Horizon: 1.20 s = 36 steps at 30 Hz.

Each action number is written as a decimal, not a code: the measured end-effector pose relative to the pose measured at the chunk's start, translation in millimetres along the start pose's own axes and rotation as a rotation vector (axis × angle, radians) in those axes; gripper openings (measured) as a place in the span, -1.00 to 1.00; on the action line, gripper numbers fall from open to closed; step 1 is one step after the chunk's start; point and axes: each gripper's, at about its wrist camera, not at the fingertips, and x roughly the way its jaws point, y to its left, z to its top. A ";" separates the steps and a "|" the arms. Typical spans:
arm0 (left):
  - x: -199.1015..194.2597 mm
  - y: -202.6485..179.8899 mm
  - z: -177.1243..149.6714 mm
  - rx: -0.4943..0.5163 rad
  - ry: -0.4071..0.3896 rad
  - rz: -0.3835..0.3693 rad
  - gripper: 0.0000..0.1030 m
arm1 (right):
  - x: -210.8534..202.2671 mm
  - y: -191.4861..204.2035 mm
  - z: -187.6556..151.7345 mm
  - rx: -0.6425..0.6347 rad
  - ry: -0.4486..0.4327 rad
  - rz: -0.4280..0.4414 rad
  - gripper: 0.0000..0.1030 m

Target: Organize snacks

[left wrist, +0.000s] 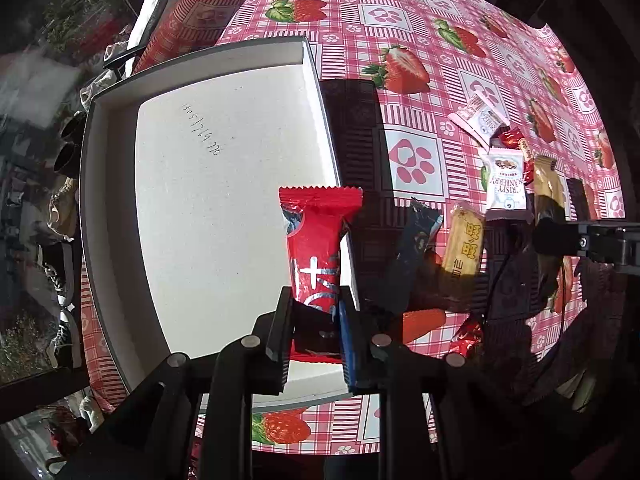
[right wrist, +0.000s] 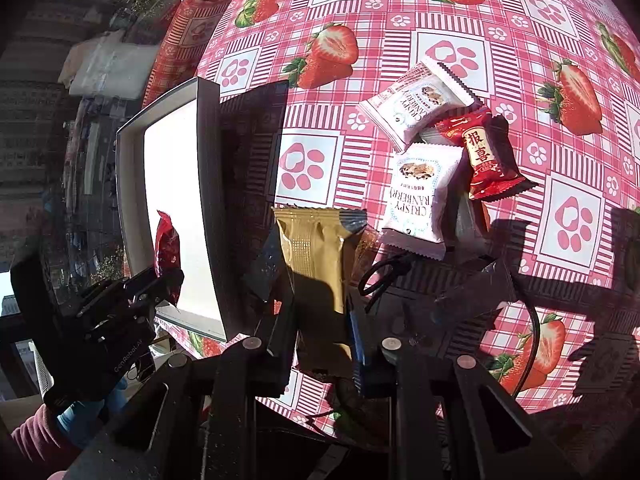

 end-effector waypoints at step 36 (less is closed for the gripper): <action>24.6 61.3 -18.7 0.058 -0.001 -0.044 0.25 | 63.9 50.5 49.3 0.094 0.047 0.117 0.99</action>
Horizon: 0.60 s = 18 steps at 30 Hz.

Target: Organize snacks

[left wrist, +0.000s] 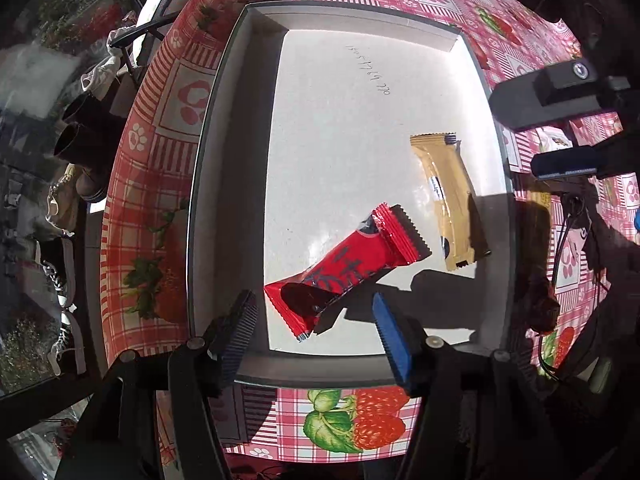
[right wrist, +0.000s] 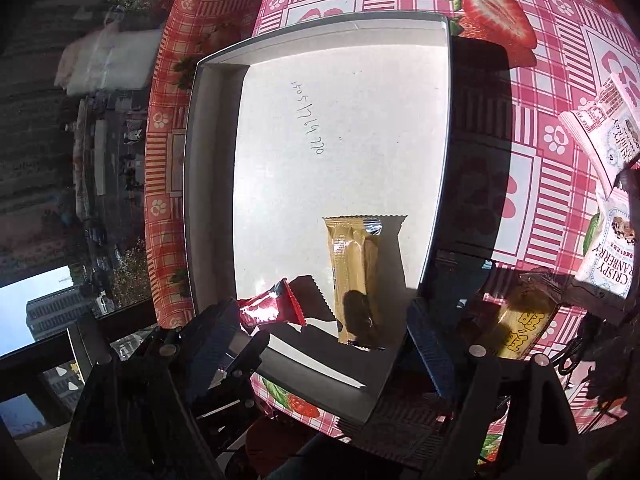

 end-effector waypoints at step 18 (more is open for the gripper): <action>-319.7 -135.8 48.1 0.200 -0.607 -0.118 0.42 | -357.6 -70.0 -117.0 -0.177 -0.499 -0.205 0.98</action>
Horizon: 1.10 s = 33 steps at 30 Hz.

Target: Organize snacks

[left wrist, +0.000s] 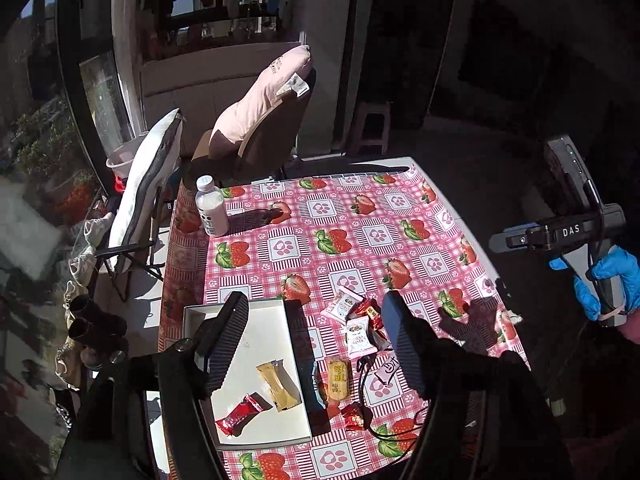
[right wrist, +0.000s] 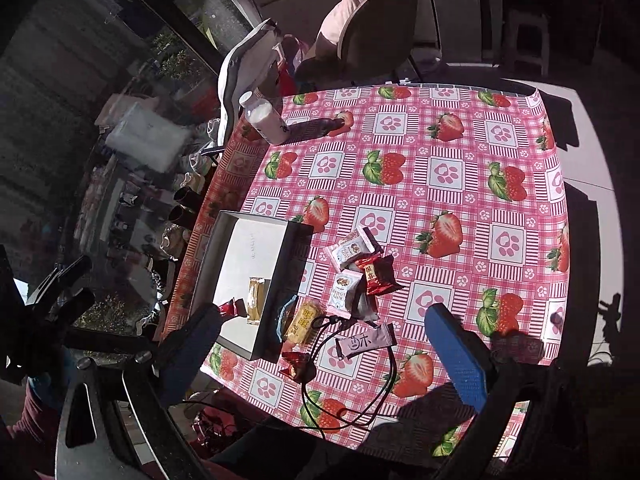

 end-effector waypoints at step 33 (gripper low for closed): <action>-254.9 -112.6 259.8 0.208 -0.546 0.191 0.62 | -391.4 61.4 47.2 -0.282 -0.622 -0.122 0.98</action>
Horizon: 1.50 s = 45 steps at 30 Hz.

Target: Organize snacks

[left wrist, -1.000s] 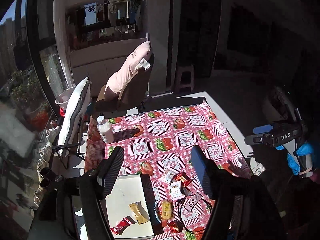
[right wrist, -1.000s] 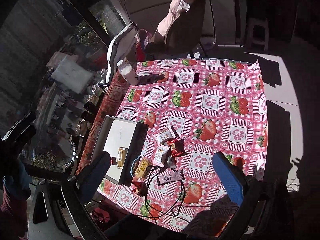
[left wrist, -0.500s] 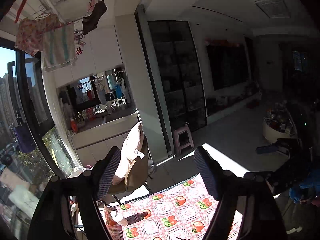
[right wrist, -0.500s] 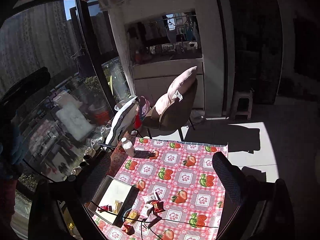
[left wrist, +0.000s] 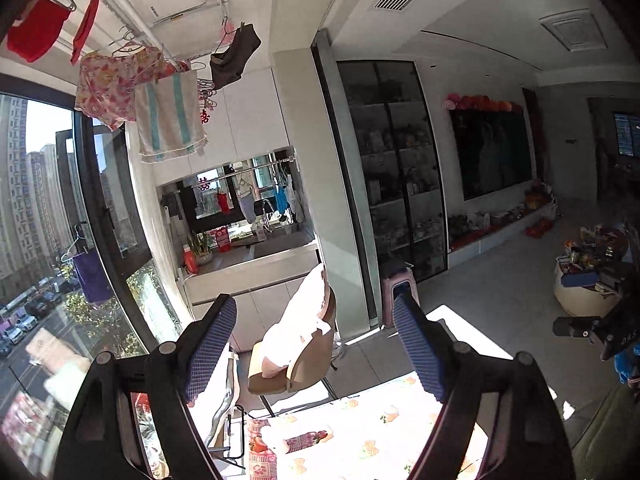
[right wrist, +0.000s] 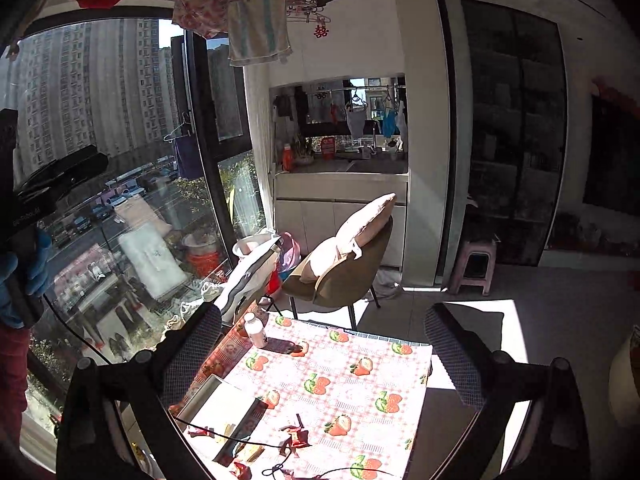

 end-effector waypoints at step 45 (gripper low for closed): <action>50.9 -119.5 -663.0 -0.233 1.251 -0.127 0.95 | 316.1 63.4 -572.4 0.497 1.221 0.018 0.98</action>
